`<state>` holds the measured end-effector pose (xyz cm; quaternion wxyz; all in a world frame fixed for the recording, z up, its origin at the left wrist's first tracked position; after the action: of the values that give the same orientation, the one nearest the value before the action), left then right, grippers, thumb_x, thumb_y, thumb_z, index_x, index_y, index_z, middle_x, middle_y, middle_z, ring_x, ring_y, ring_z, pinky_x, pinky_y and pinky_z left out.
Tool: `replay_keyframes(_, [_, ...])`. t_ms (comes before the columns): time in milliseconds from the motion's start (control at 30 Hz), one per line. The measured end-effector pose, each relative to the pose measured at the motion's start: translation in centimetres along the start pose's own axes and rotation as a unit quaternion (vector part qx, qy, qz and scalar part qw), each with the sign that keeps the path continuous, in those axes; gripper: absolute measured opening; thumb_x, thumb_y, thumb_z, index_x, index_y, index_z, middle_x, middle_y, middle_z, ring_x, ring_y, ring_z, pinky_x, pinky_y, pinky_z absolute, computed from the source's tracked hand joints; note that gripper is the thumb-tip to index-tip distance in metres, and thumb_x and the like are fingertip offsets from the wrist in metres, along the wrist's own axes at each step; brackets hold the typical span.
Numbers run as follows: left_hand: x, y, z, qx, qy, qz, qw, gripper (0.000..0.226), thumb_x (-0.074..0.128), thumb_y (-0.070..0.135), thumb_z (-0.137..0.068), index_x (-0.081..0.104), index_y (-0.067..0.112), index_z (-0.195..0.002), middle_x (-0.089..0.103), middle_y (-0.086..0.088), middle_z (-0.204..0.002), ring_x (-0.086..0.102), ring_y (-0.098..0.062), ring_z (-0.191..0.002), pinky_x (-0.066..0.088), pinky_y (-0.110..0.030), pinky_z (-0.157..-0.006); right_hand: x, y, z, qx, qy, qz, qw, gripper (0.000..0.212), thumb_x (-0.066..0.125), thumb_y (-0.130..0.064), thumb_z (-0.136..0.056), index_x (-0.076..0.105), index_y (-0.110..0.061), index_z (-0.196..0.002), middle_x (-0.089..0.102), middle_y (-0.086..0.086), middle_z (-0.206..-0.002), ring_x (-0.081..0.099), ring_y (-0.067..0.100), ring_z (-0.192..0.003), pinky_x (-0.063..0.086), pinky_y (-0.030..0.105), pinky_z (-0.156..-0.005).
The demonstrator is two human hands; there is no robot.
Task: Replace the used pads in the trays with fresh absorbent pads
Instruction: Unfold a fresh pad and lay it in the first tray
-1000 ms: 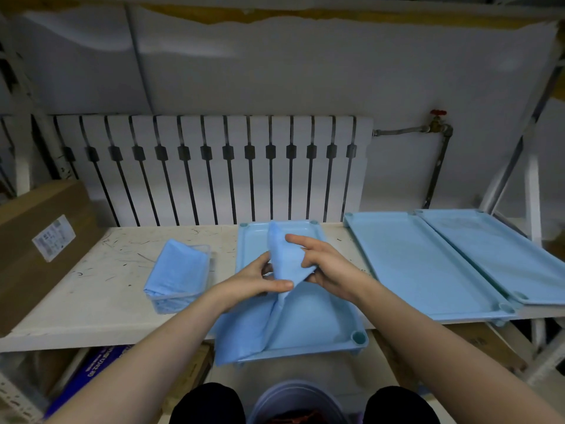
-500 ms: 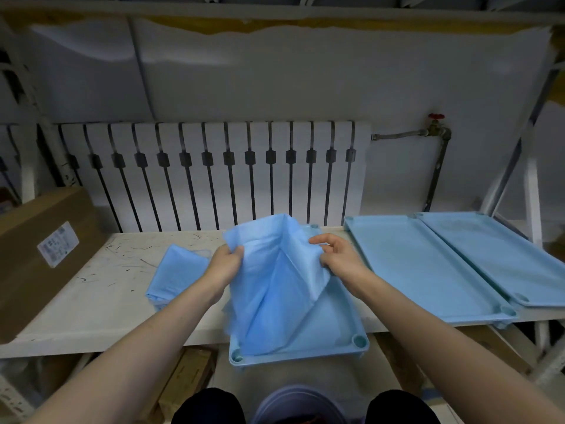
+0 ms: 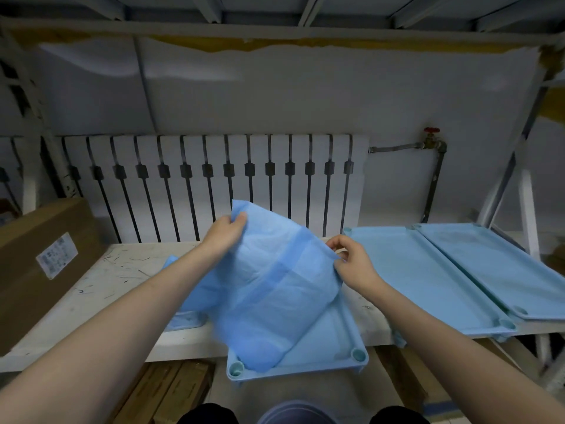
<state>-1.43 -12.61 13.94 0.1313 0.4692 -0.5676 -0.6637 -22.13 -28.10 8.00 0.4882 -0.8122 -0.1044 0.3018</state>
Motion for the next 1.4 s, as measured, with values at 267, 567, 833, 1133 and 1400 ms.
replay_keyframes(267, [-0.6, -1.1, 1.2, -0.072, -0.261, -0.086, 0.959, 0.058, 0.086, 0.024, -0.063, 0.055, 0.019, -0.113, 0.067, -0.002, -0.108, 0.068, -0.022, -0.094, 0.058, -0.039, -0.080, -0.8, 1.9, 0.3, -0.030, 0.036, -0.011, 0.999, 0.050, 0.033, 0.025, -0.069, 0.053, -0.019, -0.080, 0.054, 0.002, -0.091, 0.049, 0.000, -0.058, 0.039, 0.009, -0.053])
replay_keyframes(567, [-1.1, -4.1, -1.0, -0.068, -0.025, -0.259, 0.963, 0.022, 0.063, 0.017, -0.078, 0.056, 0.007, -0.096, 0.058, -0.009, -0.092, 0.055, -0.026, -0.081, 0.041, -0.029, -0.060, 0.1, 3.7, -0.9, 0.004, 0.003, 0.034, 0.999, 0.054, 0.035, 0.019, -0.068, 0.062, -0.027, -0.068, 0.065, -0.003, -0.081, 0.060, 0.017, -0.075, 0.044, 0.023, -0.065])
replay_keyframes(833, [-0.9, -4.7, -0.9, 0.002, 0.090, -0.177, 0.980, 0.020, 0.041, 0.010, -0.092, 0.058, 0.001, -0.100, 0.059, -0.016, -0.090, 0.052, -0.029, -0.077, 0.036, -0.032, -0.063, -0.7, 4.4, -0.3, -0.010, 0.021, 0.110, 0.994, 0.054, 0.043, 0.021, -0.070, 0.058, -0.027, -0.052, 0.053, -0.004, -0.086, 0.056, 0.019, -0.090, 0.039, 0.014, -0.075])
replay_keyframes(1133, [-3.0, -4.2, -1.4, -0.040, 0.116, -0.165, 0.979, 0.027, 0.038, 0.010, -0.095, 0.055, -0.001, -0.112, 0.061, -0.021, -0.108, 0.056, -0.034, -0.087, 0.042, -0.036, -0.071, -2.1, 5.0, 0.2, -0.003, -0.121, 0.308, 0.944, 0.053, 0.037, 0.010, -0.074, 0.060, -0.034, -0.054, 0.063, -0.008, -0.084, 0.057, 0.013, -0.075, 0.045, 0.027, -0.068])
replay_keyframes(1400, [-3.5, -5.4, -1.5, -0.088, 0.124, -0.186, 0.971, 0.022, 0.039, 0.007, -0.091, 0.043, 0.002, -0.113, 0.049, -0.013, -0.099, 0.047, -0.029, -0.084, 0.039, -0.036, -0.069, -1.5, 5.1, 0.1, 0.070, -0.106, 0.281, 0.951, 0.010, 0.052, -0.014, -0.084, 0.061, -0.014, -0.088, 0.064, 0.004, -0.100, 0.058, 0.024, -0.097, 0.044, 0.033, -0.083])
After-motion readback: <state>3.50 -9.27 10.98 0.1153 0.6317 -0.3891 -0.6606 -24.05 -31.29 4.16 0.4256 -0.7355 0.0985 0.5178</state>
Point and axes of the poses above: each hand's wrist, its own z-axis away from the middle knuckle, its own x-axis out of the palm, y = z × x, the point moved 2 cm from there along -z, towards the middle knuckle
